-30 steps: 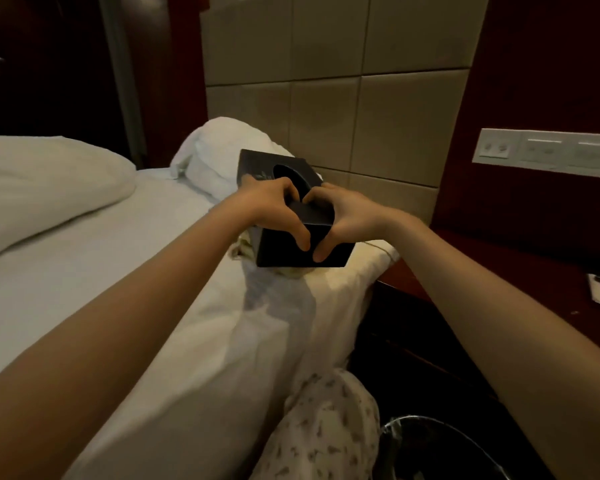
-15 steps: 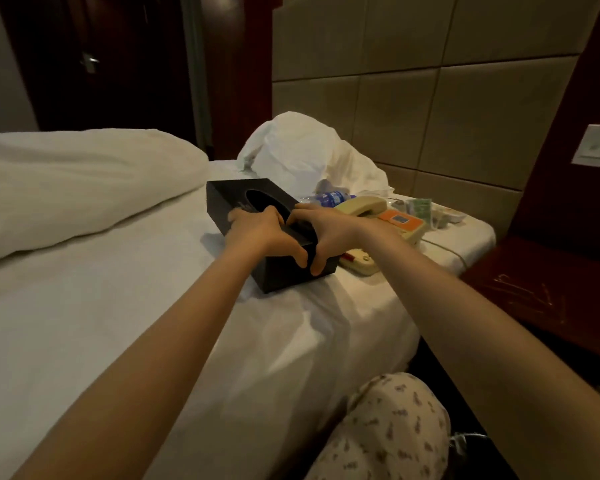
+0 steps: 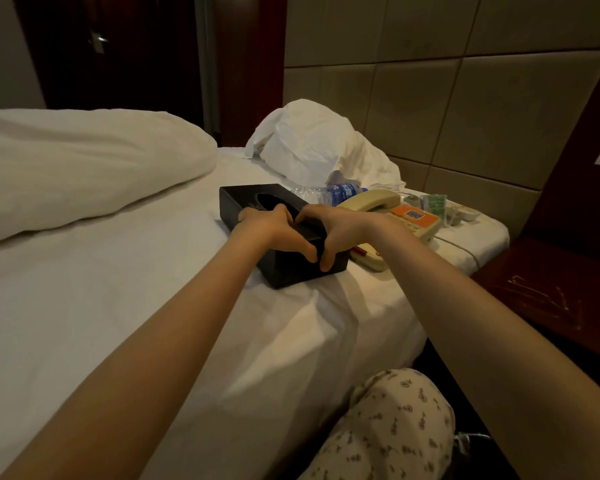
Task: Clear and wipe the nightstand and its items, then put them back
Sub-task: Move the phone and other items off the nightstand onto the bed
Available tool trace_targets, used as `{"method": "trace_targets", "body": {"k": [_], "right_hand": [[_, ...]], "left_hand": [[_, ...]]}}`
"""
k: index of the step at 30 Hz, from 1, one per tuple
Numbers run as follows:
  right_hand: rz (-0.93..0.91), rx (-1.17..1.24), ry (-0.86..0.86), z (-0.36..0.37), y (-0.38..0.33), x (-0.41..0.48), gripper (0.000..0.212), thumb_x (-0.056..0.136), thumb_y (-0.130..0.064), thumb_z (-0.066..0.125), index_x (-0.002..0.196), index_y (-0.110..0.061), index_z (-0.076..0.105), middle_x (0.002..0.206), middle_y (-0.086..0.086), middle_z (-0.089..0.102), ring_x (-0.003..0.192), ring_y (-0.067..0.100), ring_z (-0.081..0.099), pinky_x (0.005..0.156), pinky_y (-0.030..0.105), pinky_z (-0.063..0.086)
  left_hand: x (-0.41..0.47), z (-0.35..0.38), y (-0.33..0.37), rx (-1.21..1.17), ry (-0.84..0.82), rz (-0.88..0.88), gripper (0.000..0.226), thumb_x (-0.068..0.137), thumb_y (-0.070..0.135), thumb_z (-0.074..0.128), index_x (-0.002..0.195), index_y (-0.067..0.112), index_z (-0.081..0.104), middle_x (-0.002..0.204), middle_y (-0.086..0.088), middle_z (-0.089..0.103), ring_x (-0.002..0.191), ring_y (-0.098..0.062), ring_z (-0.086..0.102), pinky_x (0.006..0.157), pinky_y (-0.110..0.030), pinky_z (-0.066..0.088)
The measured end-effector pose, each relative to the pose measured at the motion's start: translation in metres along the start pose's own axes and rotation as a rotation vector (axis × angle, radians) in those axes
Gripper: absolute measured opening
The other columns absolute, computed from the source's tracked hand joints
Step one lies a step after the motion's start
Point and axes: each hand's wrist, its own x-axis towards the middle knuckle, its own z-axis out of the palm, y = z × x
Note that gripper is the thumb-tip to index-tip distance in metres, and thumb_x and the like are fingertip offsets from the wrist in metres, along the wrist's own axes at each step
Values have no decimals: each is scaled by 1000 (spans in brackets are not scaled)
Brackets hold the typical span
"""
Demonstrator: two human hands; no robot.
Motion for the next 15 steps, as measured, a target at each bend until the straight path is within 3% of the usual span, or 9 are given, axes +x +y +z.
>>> {"method": "trace_targets", "body": {"k": [4, 8, 15], "right_hand": [[38, 81, 21, 0, 1, -5, 92, 64, -5, 80, 139, -27, 32, 133, -1, 41, 117, 21, 46, 99, 38, 46], [111, 215, 41, -4, 10, -13, 97, 66, -5, 78, 142, -33, 25, 135, 5, 45, 115, 25, 50, 97, 40, 48], [261, 174, 213, -25, 49, -53, 71, 77, -13, 72, 139, -18, 36, 134, 1, 44, 122, 22, 44, 100, 34, 40]], "left_hand": [[-3, -2, 0, 115, -28, -14, 96, 64, 68, 65, 141, 25, 26, 138, -13, 38, 130, -33, 33, 105, -46, 36], [-7, -7, 8, 184, 40, -30, 100, 63, 68, 67, 144, 27, 24, 147, -16, 26, 135, -36, 27, 108, -56, 27], [-5, -12, 46, -97, 162, 251, 64, 81, 53, 60, 132, 19, 42, 127, -7, 53, 112, -25, 53, 95, -42, 47]]}}
